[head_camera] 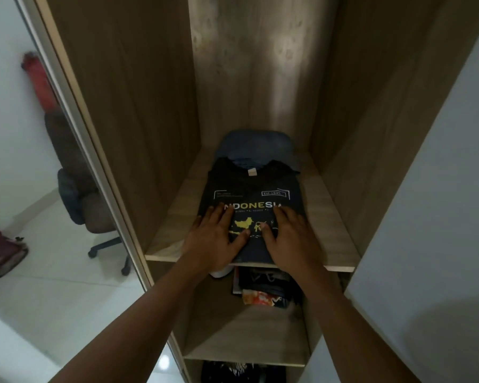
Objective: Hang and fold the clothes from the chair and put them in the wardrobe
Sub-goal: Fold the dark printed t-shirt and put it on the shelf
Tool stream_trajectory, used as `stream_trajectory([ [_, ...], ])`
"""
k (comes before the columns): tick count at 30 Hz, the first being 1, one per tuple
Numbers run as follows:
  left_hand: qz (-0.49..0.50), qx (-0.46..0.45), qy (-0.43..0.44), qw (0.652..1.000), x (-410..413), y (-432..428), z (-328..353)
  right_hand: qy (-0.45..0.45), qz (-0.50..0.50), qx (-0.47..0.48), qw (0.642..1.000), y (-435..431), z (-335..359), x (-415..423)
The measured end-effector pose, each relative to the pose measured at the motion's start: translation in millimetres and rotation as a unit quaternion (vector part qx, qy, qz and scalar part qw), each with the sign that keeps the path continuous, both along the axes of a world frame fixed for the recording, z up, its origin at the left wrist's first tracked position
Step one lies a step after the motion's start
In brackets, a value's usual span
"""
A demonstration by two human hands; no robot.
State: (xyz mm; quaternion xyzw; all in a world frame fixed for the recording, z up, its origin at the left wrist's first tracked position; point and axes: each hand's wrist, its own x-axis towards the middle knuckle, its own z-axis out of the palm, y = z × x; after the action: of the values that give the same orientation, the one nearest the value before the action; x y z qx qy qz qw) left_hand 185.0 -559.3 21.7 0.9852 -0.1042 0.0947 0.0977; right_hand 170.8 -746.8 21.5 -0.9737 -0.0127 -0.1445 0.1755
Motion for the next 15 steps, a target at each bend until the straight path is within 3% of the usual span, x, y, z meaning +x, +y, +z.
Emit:
stream_trajectory([
  [6,-0.024,-0.056,0.034,0.998,-25,11,25,0.026,0.021,0.057,0.998,5,34,-22],
  [15,-0.065,-0.1,-0.054,0.991,-156,61,72,-0.063,0.044,0.109,0.991,38,81,-155],
])
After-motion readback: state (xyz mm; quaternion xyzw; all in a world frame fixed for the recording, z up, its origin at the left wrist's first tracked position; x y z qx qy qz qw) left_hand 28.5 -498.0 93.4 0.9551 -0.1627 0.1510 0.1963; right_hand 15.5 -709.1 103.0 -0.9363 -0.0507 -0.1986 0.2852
